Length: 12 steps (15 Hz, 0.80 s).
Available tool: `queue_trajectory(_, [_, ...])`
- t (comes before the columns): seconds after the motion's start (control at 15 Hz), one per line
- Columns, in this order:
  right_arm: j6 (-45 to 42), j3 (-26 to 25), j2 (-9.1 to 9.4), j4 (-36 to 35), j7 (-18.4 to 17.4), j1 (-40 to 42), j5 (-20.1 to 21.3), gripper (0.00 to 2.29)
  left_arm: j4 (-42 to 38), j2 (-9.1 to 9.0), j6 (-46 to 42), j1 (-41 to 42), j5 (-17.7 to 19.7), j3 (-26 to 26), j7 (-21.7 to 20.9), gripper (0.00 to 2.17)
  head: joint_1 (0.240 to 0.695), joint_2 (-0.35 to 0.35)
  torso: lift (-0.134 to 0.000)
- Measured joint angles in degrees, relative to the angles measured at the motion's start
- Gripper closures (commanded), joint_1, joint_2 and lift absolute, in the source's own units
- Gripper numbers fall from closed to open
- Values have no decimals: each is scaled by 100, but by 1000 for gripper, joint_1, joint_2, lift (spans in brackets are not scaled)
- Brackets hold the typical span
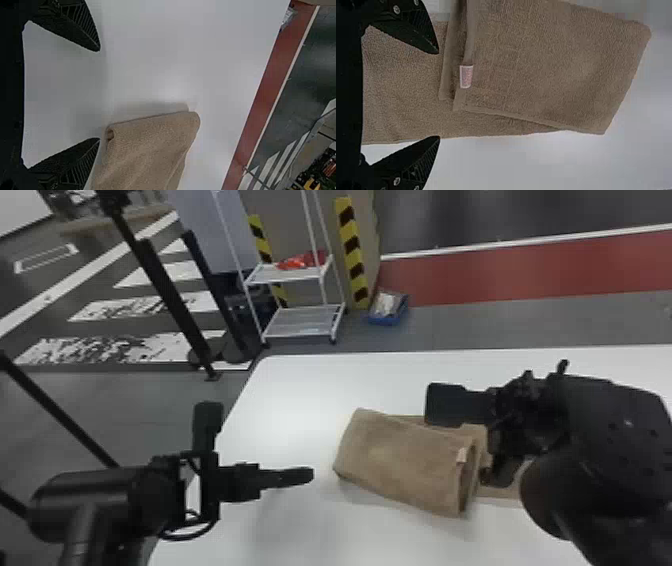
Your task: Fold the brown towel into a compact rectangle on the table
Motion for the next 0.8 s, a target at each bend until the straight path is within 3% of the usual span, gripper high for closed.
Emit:
queue_trajectory(0.07, [-131,41,0,48,205,-74,10,137,12,2,-9,0,0,8,0,80,695,350,-128])
queue_trajectory(0.8, [-394,164,0,431,213,-467,-29,174,301,38,-307,-27,0,27,9,80,695,350,-128])
